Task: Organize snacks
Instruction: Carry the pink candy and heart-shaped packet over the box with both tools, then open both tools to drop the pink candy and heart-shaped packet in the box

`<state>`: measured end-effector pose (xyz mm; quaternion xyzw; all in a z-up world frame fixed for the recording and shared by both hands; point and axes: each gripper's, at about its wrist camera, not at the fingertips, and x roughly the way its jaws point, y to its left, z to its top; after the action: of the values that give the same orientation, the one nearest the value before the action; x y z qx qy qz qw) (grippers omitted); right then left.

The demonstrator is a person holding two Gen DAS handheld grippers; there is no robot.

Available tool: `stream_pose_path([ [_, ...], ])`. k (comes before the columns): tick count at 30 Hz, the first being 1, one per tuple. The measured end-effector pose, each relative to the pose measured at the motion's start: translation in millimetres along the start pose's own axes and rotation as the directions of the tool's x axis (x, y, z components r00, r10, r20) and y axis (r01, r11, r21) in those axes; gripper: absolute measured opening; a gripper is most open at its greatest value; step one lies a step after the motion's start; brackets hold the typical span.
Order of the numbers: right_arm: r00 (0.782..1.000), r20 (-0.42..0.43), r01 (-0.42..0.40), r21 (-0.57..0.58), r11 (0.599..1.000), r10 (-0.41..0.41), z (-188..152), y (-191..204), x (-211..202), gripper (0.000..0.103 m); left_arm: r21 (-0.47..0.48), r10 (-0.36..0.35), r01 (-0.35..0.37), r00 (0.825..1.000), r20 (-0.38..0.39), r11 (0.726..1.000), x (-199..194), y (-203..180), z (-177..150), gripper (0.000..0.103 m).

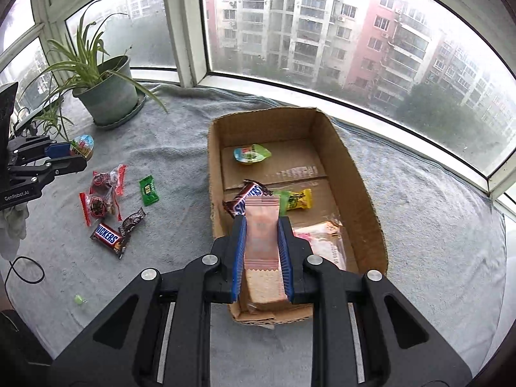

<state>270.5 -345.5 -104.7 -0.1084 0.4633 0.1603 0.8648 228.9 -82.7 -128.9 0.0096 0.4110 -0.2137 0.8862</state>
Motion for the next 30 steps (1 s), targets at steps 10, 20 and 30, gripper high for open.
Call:
stream_pose_path([
  [10, 0.998, -0.025, 0.067, 0.090, 0.994, -0.066, -12.8, -52.7, 10.4, 0.020, 0.032, -0.077, 0.077, 0.997, 0.017, 0.997, 22.2, -43.8, 33.3, 0.029],
  [20, 0.995, -0.052, 0.095, 0.146, 0.985, -0.088, -26.0, -88.2, 26.0, 0.020, 0.092, -0.135, 0.135, 0.991, -0.007, 0.986, 58.3, -101.0, 51.9, 0.029],
  [30, 0.994, -0.074, 0.086, 0.155, 0.984, -0.075, -31.8, -94.6, 41.9, 0.020, 0.134, -0.147, 0.153, 0.988, -0.050, 0.979, 86.4, -131.3, 58.1, 0.029],
])
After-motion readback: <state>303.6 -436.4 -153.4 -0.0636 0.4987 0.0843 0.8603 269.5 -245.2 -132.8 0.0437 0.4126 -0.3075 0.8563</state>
